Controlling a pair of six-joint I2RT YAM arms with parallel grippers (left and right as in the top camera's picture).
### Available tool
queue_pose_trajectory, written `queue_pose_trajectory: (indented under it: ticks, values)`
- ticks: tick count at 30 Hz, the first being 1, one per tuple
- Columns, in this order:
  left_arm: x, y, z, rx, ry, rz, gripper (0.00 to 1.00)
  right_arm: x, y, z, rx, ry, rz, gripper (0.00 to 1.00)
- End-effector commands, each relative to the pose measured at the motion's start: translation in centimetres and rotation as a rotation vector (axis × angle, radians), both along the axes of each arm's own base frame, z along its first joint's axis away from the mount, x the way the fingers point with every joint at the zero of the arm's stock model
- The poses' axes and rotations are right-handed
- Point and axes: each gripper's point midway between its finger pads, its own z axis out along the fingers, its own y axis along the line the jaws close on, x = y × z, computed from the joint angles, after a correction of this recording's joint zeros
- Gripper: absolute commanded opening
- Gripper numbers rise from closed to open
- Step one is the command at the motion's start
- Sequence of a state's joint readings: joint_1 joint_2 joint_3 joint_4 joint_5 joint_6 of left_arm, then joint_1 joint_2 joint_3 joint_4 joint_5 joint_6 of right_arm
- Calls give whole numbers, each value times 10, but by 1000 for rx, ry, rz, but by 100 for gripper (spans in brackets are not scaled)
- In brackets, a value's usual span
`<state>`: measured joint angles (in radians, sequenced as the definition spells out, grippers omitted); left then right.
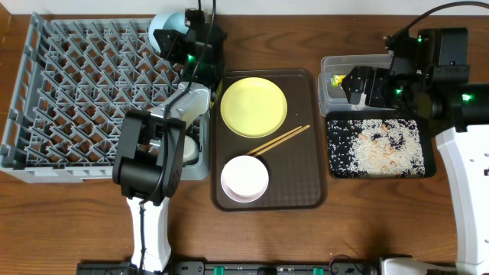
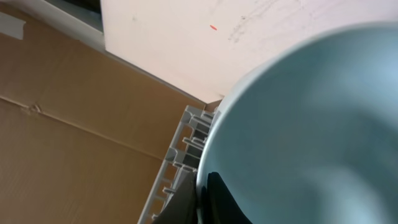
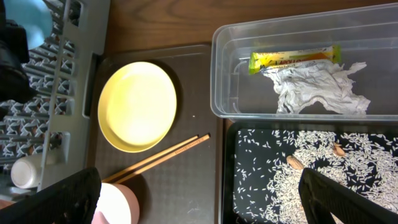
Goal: Sort waste into correct bins and load items into the dishwasher
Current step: 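Lower the light-blue bowl into a rack slot, standing it upright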
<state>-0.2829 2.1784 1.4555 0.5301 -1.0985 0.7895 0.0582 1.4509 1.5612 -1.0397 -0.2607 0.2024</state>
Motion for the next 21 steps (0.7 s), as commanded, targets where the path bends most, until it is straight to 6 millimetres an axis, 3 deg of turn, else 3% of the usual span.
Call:
queue_pose_trajectory:
  ticks: [1, 3, 9, 17, 21]
  values:
    - [-5, -21, 1, 14, 9, -13, 8, 1, -5, -1, 4, 5, -21, 99]
    - [-9, -31, 3, 20, 5, -10, 9, 1, -5, -1, 4, 5, -21, 99]
    - [-15, -54, 4, 30, 1, -26, 49, 1, -5, -1, 4, 5, -21, 99]
    - [-19, -59, 7, 5, -41, -10, 54, 1, -5, -1, 4, 6, -21, 99]
    - [-23, -75, 21, -31, -95, -39, 56, 1, -5, -1, 4, 5, -21, 99]
